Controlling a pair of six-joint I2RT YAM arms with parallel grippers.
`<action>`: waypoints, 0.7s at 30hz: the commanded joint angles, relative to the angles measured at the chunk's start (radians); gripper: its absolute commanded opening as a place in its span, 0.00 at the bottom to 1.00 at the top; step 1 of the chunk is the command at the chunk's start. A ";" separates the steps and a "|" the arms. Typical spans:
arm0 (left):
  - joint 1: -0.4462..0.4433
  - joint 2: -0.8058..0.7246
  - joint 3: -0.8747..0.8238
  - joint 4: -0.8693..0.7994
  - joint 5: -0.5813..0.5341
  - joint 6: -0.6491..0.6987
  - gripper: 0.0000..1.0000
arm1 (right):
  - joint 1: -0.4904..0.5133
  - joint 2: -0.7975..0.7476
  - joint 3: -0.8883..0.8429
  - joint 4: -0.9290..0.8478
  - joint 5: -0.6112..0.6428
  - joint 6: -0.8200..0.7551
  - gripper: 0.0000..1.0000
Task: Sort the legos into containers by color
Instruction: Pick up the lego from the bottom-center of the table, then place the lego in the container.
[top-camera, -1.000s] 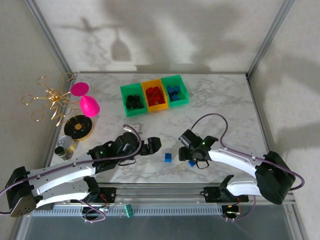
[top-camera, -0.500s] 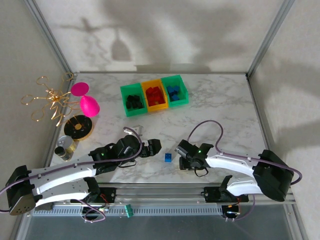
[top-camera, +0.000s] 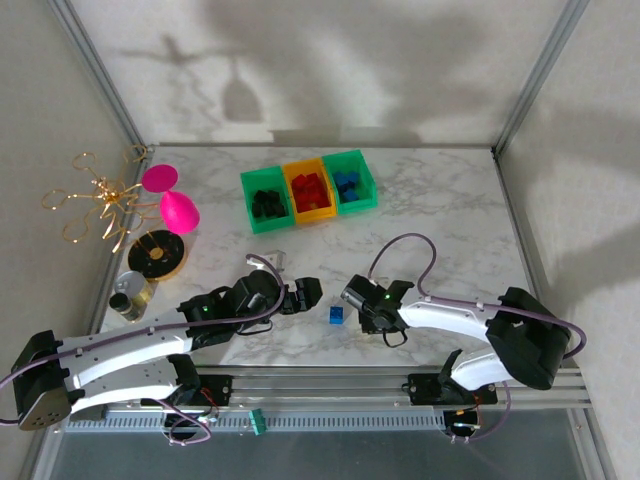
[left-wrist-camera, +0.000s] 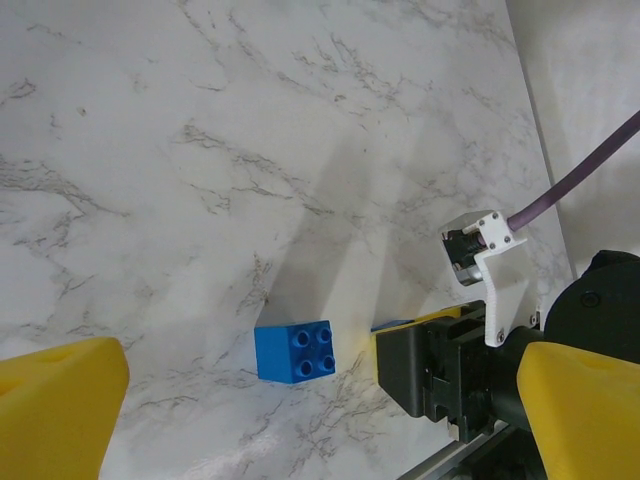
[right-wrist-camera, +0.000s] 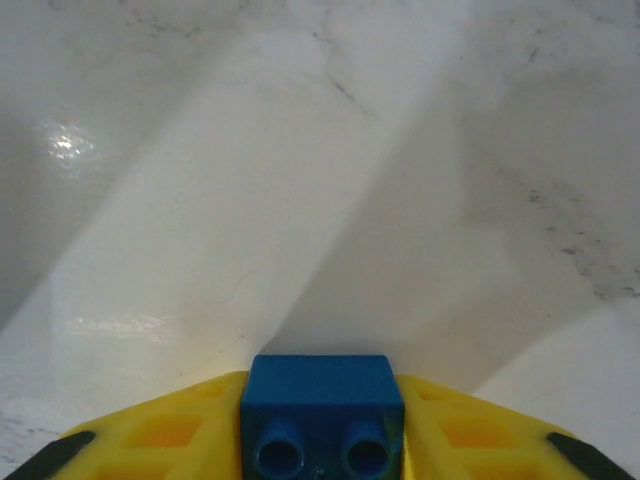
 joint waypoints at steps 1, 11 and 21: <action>-0.007 0.008 0.011 0.013 -0.037 0.018 1.00 | 0.005 0.004 0.052 -0.008 0.037 -0.022 0.34; 0.048 0.035 0.092 0.013 -0.085 0.070 1.00 | -0.176 0.002 0.253 0.028 0.097 -0.209 0.34; 0.161 0.147 0.221 0.040 -0.056 0.138 1.00 | -0.391 0.307 0.609 0.235 0.075 -0.425 0.34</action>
